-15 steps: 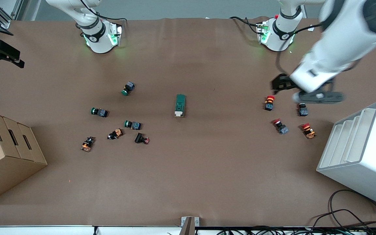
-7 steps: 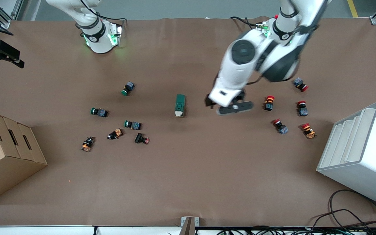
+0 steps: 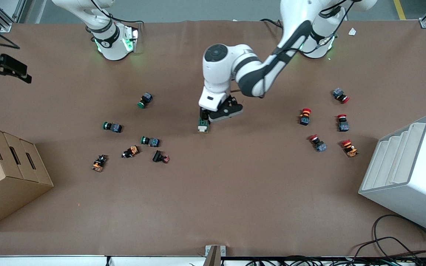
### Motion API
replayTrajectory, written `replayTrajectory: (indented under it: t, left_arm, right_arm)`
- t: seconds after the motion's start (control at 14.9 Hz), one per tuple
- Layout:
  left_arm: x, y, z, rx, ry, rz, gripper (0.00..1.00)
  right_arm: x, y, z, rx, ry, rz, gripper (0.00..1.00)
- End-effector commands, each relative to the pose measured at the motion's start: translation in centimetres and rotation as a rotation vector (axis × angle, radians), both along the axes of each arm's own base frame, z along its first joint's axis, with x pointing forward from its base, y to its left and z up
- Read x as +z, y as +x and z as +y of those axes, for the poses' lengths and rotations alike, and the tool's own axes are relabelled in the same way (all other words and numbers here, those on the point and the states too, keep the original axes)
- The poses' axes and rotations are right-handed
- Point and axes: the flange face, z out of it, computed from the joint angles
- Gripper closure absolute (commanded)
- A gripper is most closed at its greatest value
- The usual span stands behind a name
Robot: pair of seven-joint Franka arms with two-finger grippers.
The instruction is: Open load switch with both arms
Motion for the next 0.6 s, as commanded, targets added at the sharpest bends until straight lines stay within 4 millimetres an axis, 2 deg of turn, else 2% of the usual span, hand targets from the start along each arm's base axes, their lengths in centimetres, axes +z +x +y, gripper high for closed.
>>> replayTrajectory:
  t: [0.0,0.2,0.34,0.47,0.54]
  left_arm:
    - [-0.4,-4.9,-3.2,-0.012,0.011,-0.08,0.01]
    - [-3.6,-8.8,-4.6,0.008,0.029,-0.185,0.01]
    - [-5.8,-12.3,-5.2,-0.062,0.059,-0.248,0.01]
    - [-7.8,-14.5,-5.0,-0.128,0.092,-0.33,0.02]
    - [-8.9,-15.4,-5.0,-0.164,0.127,-0.378,0.02]
  right_arm:
    - [-3.4,2.1,-0.9,0.001,-0.007,0.038,0.0]
    - [-8.9,4.7,-2.8,-0.026,-0.006,0.125,0.0]
    - [-8.5,5.1,-2.9,-0.022,-0.052,0.115,0.0]
    - [-8.6,5.1,-2.1,-0.033,-0.079,0.119,0.0]
    - [-8.6,5.1,-1.4,-0.093,-0.091,0.118,0.0]
